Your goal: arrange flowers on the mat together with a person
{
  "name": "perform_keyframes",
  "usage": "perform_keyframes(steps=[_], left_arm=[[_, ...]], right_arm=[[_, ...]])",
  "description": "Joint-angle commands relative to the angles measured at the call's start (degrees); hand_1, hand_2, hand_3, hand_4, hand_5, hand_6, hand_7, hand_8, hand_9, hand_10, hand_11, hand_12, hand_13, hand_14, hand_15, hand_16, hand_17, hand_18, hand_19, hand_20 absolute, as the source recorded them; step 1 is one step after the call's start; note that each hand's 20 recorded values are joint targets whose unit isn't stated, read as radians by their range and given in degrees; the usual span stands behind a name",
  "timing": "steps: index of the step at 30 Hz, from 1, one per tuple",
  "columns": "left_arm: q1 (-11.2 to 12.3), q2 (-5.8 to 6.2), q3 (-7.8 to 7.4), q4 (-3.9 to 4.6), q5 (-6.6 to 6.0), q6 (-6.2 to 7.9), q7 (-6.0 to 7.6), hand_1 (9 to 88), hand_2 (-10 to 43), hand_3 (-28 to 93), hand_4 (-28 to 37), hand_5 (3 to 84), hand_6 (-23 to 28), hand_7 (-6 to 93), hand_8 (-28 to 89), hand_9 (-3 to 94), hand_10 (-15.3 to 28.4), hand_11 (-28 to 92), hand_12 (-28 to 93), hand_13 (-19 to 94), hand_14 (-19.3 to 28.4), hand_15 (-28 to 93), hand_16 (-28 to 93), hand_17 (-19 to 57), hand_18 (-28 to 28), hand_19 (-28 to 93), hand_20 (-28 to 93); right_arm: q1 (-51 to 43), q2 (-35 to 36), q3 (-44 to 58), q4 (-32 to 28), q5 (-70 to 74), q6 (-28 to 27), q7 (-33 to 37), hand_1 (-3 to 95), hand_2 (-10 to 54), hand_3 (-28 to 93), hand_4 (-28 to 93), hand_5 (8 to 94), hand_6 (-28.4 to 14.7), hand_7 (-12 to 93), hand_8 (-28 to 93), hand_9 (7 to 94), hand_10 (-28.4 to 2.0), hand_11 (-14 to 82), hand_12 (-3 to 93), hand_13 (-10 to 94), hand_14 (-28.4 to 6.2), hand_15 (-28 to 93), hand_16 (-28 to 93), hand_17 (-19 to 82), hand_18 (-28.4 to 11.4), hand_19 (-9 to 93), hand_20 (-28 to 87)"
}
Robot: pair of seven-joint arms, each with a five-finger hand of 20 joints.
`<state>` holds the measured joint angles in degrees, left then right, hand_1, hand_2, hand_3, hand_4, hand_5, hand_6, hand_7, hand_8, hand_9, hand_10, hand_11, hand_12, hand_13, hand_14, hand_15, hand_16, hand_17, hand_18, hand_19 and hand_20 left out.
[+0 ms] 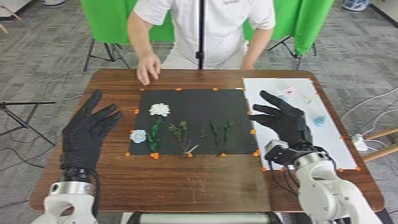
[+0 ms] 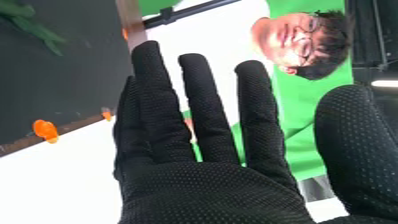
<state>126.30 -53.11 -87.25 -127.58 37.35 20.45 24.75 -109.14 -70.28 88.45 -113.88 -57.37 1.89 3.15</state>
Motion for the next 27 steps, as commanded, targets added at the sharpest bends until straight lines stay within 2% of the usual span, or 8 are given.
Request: perform_keyframes(steps=[1,10,16,20,24,27], left_arm=[[0.2,0.05,0.47,0.4,-0.37,0.58,0.1,19.3,10.0,78,-28.3,32.2,5.5,9.6,-9,35.5,20.0,23,10,27,26.5,50,-10,-7.3,24.0,59,3],[0.1,0.49,0.59,0.32,-0.72,0.91,0.65,19.4,10.0,78,-28.3,32.3,5.7,9.7,-9,35.6,20.0,24,10,27,26.5,50,-10,-7.3,24.0,59,3],[0.0,0.58,0.69,0.29,-0.77,1.12,0.8,19.4,10.0,78,-28.3,32.4,5.8,9.9,-10,35.6,20.1,24,10,27,26.4,50,-10,-7.3,24.0,59,3],[-0.2,0.88,0.88,0.32,-0.88,1.14,1.0,19.5,10.0,78,-28.3,32.4,5.8,9.9,-10,35.6,20.2,24,10,27,26.5,50,-10,-7.3,24.0,59,3],[-0.3,0.82,0.99,0.34,-0.84,1.18,0.74,19.6,9.9,78,-28.3,32.4,5.9,10.0,-10,35.6,20.1,24,10,27,26.5,50,-10,-7.2,24.0,59,3],[-0.2,0.83,1.09,0.27,-0.87,1.25,0.8,19.7,9.8,78,-28.3,32.4,5.9,9.9,-10,35.6,20.1,24,10,27,26.5,50,-10,-7.2,24.0,59,3]], right_arm=[[0.3,2.3,-0.4,-0.5,-1.6,6.6,-1.7,13.7,12.7,88,-28,47.3,2.4,15,-15,54.3,-18.0,12.7,11.1,46,-20.1,36,13,6,-20.3,52,20],[1.3,6.1,0.6,-1.5,-6.9,17.3,-1.2,17.4,10.6,88,-28,48.1,1.7,15,-15,55.6,-18.8,15.1,11.2,49,-19.6,44,11,9,-20.9,58,22],[2.5,9.1,1.8,-0.7,-13.1,26.0,2.5,20.1,8.6,88,-28,48.5,1.5,16,-15,54.4,-18.1,16.0,11.3,51,-18.8,50,8,11,-21.2,63,22],[4.7,11.7,2.0,0.8,-20.7,30.6,9.7,22.6,6.6,88,-28,48.4,1.7,16,-15,52.7,-17.9,16.2,11.2,52,-18.3,54,7,12,-21.5,67,22],[9.2,15.0,-1.3,3.1,-30.5,34.7,21.3,24.0,5.2,88,-28,47.8,2.0,17,-16,50.9,-17.7,15.7,11.0,52,-17.8,56,7,14,-21.5,69,21],[10.8,16.5,-2.2,5.0,-39.6,33.8,29.6,25.6,3.0,88,-28,47.4,2.1,17,-16,49.3,-17.6,15.3,11.0,52,-17.2,57,6,14,-21.6,71,21]])
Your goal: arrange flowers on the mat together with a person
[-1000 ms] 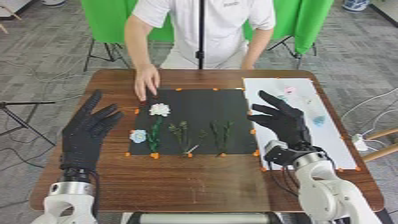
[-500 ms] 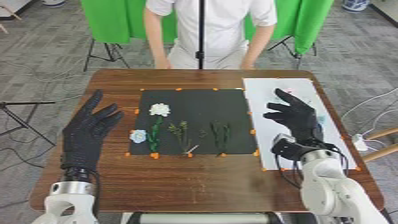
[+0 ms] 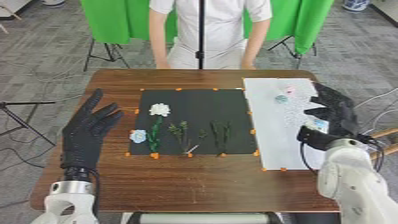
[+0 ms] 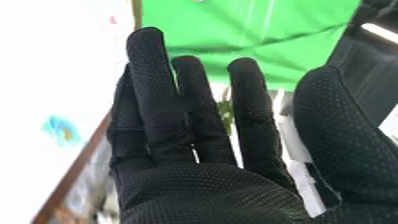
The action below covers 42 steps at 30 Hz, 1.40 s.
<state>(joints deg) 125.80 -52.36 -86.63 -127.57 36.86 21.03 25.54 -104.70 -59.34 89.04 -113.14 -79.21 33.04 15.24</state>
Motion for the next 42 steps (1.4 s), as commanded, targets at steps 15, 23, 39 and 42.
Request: perform_keyframes(steps=[15,23,39,42], left_arm=[[-0.2,-0.21,0.65,0.28,-0.12,0.2,-0.56,20.1,9.7,78,-28.3,32.5,5.9,10.1,-10,35.7,20.2,24,10,27,26.5,50,-10,-7.2,24.0,59,3],[-0.5,-0.28,0.82,0.33,-0.13,0.08,-0.4,20.2,9.6,79,-28.3,32.4,6.0,10.1,-9,35.7,20.2,25,10,27,26.4,50,-10,-7.3,24.0,59,3],[-0.8,-0.04,0.94,0.45,-1.1,-0.09,0.32,20.4,9.5,79,-28.3,32.5,6.0,10.2,-10,35.6,20.2,25,10,27,26.4,50,-10,-7.3,24.0,59,2],[-0.8,-0.19,0.78,0.47,-0.95,-0.25,0.15,20.4,9.4,79,-28.3,32.5,6.0,10.2,-10,35.6,20.2,25,10,27,26.5,50,-10,-7.3,24.0,59,2]], right_arm=[[14.5,8.8,-5.4,13.6,-36.5,-25.1,37.3,28.5,-4.1,85,-28,43.5,3.0,17,-16,44.8,-16.5,12.6,11.0,53,-14.8,61,4,17,-20.2,77,16],[16.3,7.8,-8.4,15.3,-38.9,-31.5,35.0,29.9,-5.3,85,-28,43.6,3.9,17,-16,45.7,-16.2,11.9,11.1,54,-14.3,61,4,17,-20.2,78,13],[17.5,7.1,-14.8,18.2,-45.3,-32.2,37.6,46.2,-9.5,79,-28,65.9,4.7,16,-13,73.6,-12.2,17.2,14.2,73,-6.4,50,15,28,-19.4,86,3],[17.2,6.9,-15.6,18.3,-46.2,-30.5,37.8,56.5,-9.5,71,-28,77.1,3.0,19,-5,88.3,-8.4,10.0,29.3,81,-1.7,47,24,33,-18.1,91,-2]])
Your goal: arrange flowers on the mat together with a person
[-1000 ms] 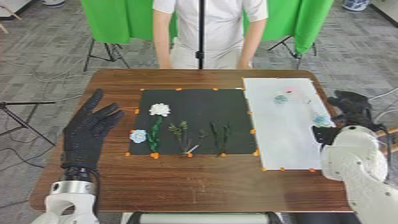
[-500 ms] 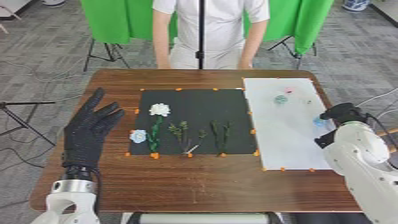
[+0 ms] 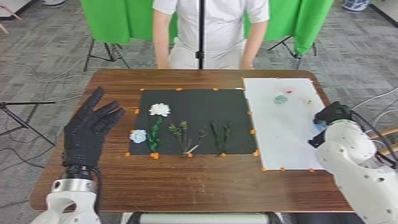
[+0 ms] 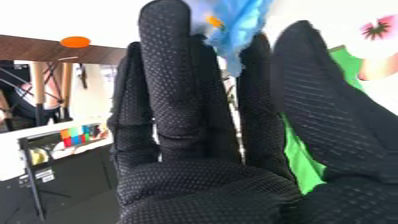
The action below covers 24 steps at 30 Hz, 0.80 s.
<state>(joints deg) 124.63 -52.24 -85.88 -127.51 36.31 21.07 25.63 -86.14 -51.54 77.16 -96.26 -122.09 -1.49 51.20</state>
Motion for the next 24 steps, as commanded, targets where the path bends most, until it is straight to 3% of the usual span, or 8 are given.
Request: perform_keyframes(steps=[1,12,19,24], left_arm=[[0.4,-0.24,0.09,0.36,-0.49,-0.24,0.17,20.4,9.4,79,-28.3,32.5,6.0,10.1,-10,35.7,20.2,25,10,27,26.4,50,-10,-7.3,24.0,59,2],[0.7,-0.07,-0.2,0.07,-0.48,-0.11,0.29,20.6,9.4,79,-28.3,32.6,6.2,10.2,-10,35.7,20.2,25,10,27,26.4,50,-10,-7.3,24.0,59,2],[1.3,0.4,-0.89,-0.79,-0.31,0.16,0.59,20.7,9.4,79,-28.3,32.6,6.2,10.1,-10,35.7,20.3,25,10,27,26.4,50,-10,-7.3,24.0,60,2],[1.1,0.64,-1.13,-1.3,0.18,0.0,0.67,20.7,9.4,79,-28.3,32.5,6.1,10.1,-10,35.7,20.3,25,10,27,26.4,50,-10,-7.3,24.0,60,2]], right_arm=[[-1.4,-0.9,-3.9,1.4,-3.8,4.4,1.9,58.6,-9.5,69,-28,80.5,2.4,21,-3,91.1,-7.5,11.1,31.5,83,-0.9,48,24,35,-17.9,92,-2],[-1.1,-0.8,-5.5,-1.3,-8.4,14.4,1.9,60.6,-9.5,70,-28,86.1,1.5,23,-1,93.7,-6.9,17.5,32.0,88,-0.7,51,23,40,-17.7,93,2],[3.4,-5.0,-8.4,-8.1,-11.8,14.5,-5.2,60.1,-9.5,71,-28,86.7,1.5,22,-1,93.7,-7.0,18.5,31.6,88,-0.7,52,23,41,-17.7,93,3],[8.9,-11.0,-13.9,-9.7,-9.4,12.8,-10.9,59.7,-9.5,72,-28,86.9,1.3,22,-1,93.7,-7.3,18.9,31.4,89,-0.7,53,23,41,-18.0,93,5]])
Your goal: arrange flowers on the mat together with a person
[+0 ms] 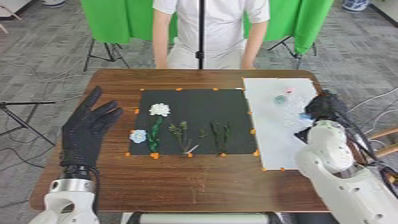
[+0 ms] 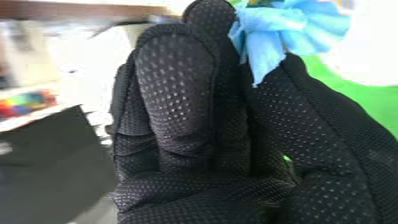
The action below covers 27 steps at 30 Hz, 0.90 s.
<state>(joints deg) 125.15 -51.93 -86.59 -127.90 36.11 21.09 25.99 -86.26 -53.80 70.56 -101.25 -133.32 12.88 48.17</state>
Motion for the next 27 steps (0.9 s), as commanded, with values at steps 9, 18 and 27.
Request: perform_keyframes(steps=[9,18,27], left_arm=[[-0.7,0.71,-0.86,-2.86,4.21,-3.36,-0.65,20.5,9.4,79,-28.3,32.6,6.2,10.0,-9,35.7,20.3,24,10,27,26.5,50,-10,-7.0,24.2,60,3],[-2.8,0.26,-0.35,-2.33,4.49,-4.03,-2.18,20.3,9.2,79,-28.3,32.7,6.2,9.8,-9,35.7,20.2,24,10,27,26.5,50,-10,-6.4,25.1,64,4],[-3.4,0.48,0.06,-2.02,4.26,-4.51,-2.34,20.3,9.3,78,-28.3,33.0,6.3,9.9,-9,36.0,20.3,24,10,27,26.5,50,-10,-6.3,25.1,64,3]], right_arm=[[15.5,-22.3,-17.3,0.6,3.2,-7.6,-17.4,59.5,-9.5,73,-28,86.8,1.4,22,-1,93.7,-7.4,19.1,31.2,89,-1.0,54,23,41,-18.2,93,7],[17.5,-26.3,-24.4,7.5,2.2,-10.5,-19.8,59.6,-9.5,72,-28,86.8,1.3,22,-1,93.7,-7.3,18.9,31.4,88,-1.2,55,22,40,-18.2,93,7],[18.3,-25.6,-27.4,10.9,-0.9,-11.7,-19.3,59.7,-9.5,72,-28,86.4,1.3,23,-1,93.7,-7.4,18.5,31.7,88,-1.3,56,21,40,-17.8,93,8]])
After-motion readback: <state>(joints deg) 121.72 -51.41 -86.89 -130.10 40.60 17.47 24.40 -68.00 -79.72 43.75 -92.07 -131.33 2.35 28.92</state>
